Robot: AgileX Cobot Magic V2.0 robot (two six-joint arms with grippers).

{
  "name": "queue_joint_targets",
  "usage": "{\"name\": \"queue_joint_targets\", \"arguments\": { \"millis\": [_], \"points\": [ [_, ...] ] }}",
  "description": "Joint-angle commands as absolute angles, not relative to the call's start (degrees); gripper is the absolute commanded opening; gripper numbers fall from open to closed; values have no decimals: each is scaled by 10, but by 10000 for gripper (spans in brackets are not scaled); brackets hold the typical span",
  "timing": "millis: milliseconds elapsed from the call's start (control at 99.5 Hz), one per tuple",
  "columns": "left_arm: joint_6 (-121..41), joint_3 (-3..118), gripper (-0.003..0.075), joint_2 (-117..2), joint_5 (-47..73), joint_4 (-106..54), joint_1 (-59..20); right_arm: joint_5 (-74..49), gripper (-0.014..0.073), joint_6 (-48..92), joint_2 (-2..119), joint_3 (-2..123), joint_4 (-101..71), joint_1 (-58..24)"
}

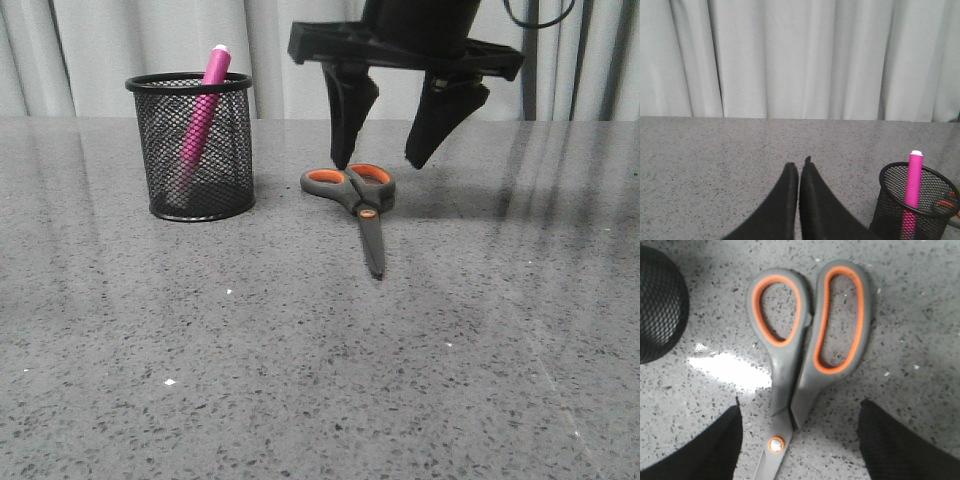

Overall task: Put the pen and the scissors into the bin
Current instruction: 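Lower the right gripper and close it on the scissors blades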

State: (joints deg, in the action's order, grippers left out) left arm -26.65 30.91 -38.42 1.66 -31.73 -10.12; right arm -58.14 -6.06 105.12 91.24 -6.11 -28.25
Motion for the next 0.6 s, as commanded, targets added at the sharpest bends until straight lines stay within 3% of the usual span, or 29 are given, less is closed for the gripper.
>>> {"name": "queue_joint_targets", "arguments": {
  "millis": [0,593],
  "points": [
    [-264,324,-22,-382,-27,-322,-100,-572,443,-68,1038,938,-54,-291],
    [-264,324,-22,-382,-31,-322,-100,-556,443,-109,1084,941,4,-311]
  ]
}}
